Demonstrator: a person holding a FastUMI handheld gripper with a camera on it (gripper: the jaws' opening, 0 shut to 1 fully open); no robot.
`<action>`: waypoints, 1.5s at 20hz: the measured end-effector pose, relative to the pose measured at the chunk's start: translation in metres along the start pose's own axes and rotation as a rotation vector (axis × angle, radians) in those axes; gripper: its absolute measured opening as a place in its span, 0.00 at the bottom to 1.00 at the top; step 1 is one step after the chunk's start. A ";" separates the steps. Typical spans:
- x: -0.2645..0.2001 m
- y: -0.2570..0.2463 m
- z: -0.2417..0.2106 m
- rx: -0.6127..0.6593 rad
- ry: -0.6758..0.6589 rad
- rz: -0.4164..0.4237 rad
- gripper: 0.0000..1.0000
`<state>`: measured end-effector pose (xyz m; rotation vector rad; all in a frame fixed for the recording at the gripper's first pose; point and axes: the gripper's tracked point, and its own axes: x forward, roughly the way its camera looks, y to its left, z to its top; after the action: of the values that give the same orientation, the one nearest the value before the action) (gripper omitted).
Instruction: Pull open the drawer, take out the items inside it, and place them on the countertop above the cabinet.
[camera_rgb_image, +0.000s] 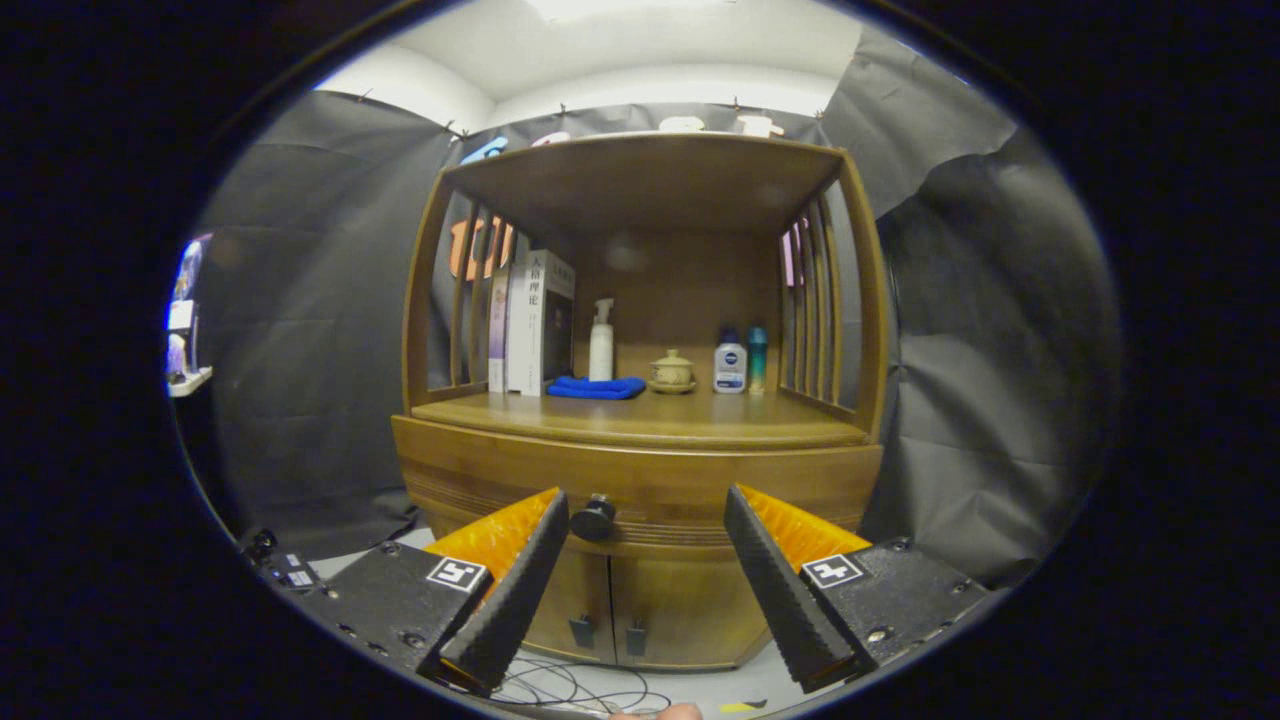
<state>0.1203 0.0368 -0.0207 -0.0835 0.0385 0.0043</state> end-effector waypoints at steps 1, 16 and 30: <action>0.011 0.004 -0.006 -0.010 0.014 -0.001 1.00; 0.103 0.035 -0.051 -0.048 0.100 -0.022 0.99; 0.116 0.035 -0.070 -0.011 0.129 -0.052 0.44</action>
<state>0.2335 0.0666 -0.0980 -0.0959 0.1648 -0.0524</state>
